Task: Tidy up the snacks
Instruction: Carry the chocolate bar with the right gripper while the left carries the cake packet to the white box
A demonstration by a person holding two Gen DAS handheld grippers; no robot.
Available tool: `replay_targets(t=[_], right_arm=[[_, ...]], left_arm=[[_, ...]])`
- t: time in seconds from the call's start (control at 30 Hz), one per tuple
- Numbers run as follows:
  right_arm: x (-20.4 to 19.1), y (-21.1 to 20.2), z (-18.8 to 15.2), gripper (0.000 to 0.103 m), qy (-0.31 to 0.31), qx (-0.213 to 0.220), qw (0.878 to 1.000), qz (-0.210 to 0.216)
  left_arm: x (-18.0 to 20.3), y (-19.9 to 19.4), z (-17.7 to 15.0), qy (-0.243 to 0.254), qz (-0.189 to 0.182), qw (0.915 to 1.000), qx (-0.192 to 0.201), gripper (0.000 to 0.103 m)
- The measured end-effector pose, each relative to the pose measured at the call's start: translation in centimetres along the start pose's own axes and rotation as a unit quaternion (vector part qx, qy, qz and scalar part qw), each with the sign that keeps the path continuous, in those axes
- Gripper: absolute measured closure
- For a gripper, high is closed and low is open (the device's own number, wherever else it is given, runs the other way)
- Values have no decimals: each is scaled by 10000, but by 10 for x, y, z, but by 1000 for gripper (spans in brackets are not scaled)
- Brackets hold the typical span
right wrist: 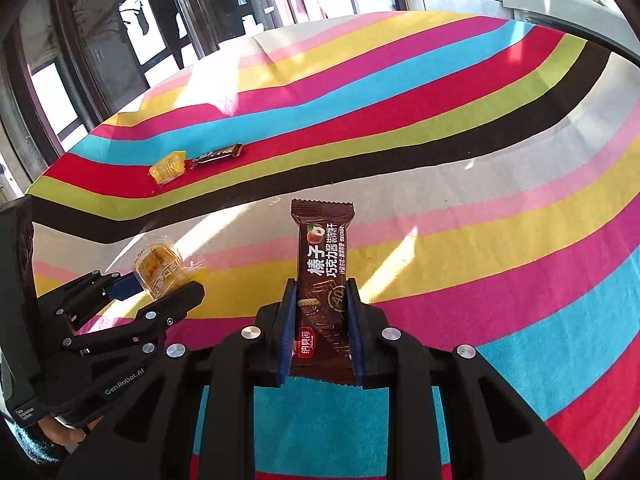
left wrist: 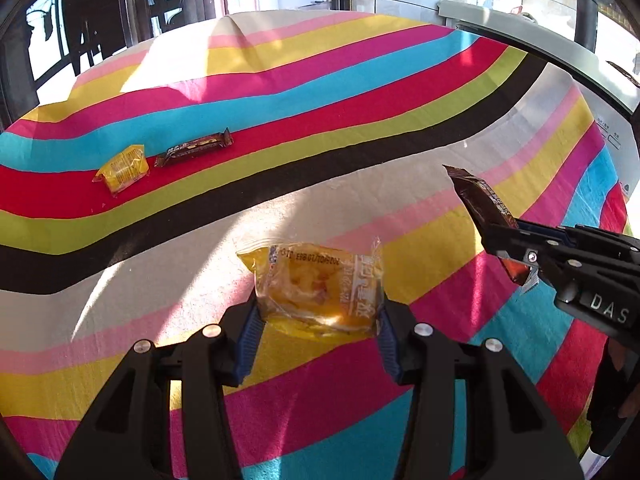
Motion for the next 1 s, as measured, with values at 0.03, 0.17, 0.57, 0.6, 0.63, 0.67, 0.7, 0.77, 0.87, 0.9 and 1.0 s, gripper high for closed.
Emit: replay_targets(t=[0.03, 0.17, 0.57, 0.6, 0.63, 0.67, 0.7, 0.77, 0.87, 0.9, 1.0], right_arm=[[-3, -6, -3, 80, -47, 19, 10000, -2], [-13, -29, -16, 80, -195, 80, 9998, 1], [-4, -94, -66, 80, -380, 224, 9988, -211], [-2, -99, -70, 80, -399, 246, 9986, -237], [1, -105, -74, 80, -411, 264, 9985, -266], [5, -111, -79, 80, -413, 280, 9983, -310], [9, -117, -84, 80, -409, 288, 9981, -357], [18, -130, -94, 80, -394, 295, 9979, -430], [34, -150, -112, 80, -327, 330, 9974, -542], [41, -157, -117, 80, -271, 342, 9974, -581], [60, -174, -133, 80, -73, 375, 9970, -671]], left_arm=[[1, -7, -5, -49, -17, 10000, 22, 54], [7, -28, -23, -194, -102, 9997, 84, 54], [55, -77, -61, 50, -368, 9990, 239, 54], [62, -80, -64, 97, -410, 9988, 252, 54], [68, -84, -66, 139, -467, 9985, 264, 54], [76, -87, -69, 181, -523, 9981, 274, 54], [84, -91, -71, 236, -579, 9976, 285, 54], [104, -97, -77, 391, -709, 9963, 300, 54], [133, -104, -84, 605, -946, 9933, 291, 54], [143, -106, -86, 683, -1010, 9921, 291, 54], [173, -112, -92, 893, -1254, 9877, 257, 54]])
Point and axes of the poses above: each gripper's, at about its wrist camera, not at the fingertips, and y roughly the way its jaws point, x to its right, z to its top, the point moved 4 cm from there along y, roughly the way its jaws point, and after that the axes turned 5 degrees about x, right-handed, at the moved point
